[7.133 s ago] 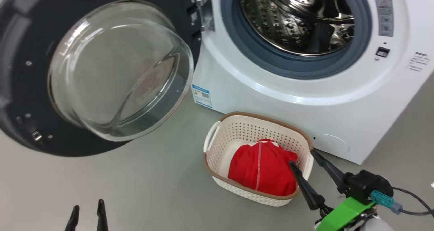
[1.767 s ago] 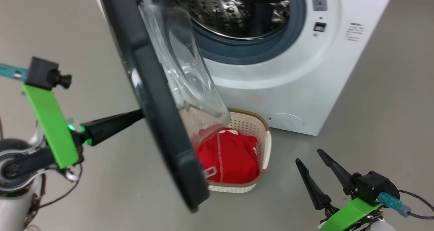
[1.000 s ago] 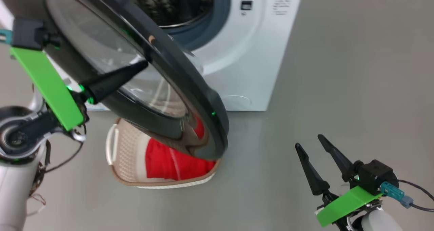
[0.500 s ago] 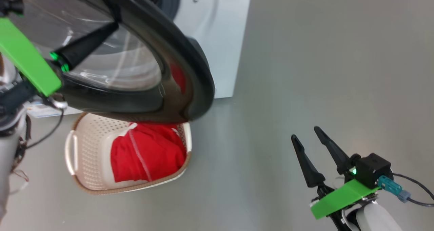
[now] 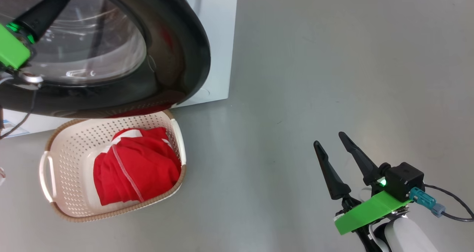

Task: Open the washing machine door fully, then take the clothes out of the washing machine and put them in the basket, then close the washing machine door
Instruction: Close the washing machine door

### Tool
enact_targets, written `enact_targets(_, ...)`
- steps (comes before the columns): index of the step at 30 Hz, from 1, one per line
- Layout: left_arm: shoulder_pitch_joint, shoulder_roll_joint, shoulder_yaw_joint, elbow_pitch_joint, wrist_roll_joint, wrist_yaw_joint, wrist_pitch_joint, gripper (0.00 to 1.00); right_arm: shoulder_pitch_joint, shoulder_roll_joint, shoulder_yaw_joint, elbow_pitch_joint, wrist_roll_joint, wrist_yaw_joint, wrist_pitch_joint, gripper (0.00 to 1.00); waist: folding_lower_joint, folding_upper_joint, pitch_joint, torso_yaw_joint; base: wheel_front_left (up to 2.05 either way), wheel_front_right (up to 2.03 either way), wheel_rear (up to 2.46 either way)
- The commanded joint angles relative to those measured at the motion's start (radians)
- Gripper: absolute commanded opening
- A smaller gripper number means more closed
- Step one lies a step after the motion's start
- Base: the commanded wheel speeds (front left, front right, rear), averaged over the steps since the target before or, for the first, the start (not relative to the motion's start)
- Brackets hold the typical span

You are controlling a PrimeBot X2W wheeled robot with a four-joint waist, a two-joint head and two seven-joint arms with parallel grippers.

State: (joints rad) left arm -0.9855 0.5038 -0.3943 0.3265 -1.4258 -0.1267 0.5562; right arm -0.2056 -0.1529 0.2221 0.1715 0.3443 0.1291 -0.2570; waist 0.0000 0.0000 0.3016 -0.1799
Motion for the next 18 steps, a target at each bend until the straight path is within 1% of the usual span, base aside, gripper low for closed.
enact_targets(1,-0.05,0.054,0.029,-0.011,0.004,-0.004,-0.017,0.0,-0.01,0.002,0.021,-0.024,-0.012,0.002,-0.005,1.0,0.0,0.0,0.0,-0.004,0.0,0.0,0.0)
enact_targets(8,-0.02,0.065,-0.01,-0.022,-0.023,-0.004,-0.037,0.0,-0.002,-0.005,0.015,-0.022,-0.015,0.002,-0.005,1.0,0.0,0.0,-0.016,0.021,0.0,0.0,0.0)
enact_targets(17,0.12,0.084,-0.05,-0.089,-0.063,-0.004,-0.095,0.0,0.015,-0.035,0.023,-0.015,-0.015,0.002,-0.005,1.0,0.0,0.0,-0.071,0.093,0.0,0.0,0.0)
enact_targets(18,0.136,0.086,-0.052,-0.094,-0.067,-0.004,-0.103,0.14,0.017,-0.04,0.024,-0.015,-0.015,0.002,-0.005,1.0,0.0,0.0,-0.077,0.101,0.0,0.0,0.0)
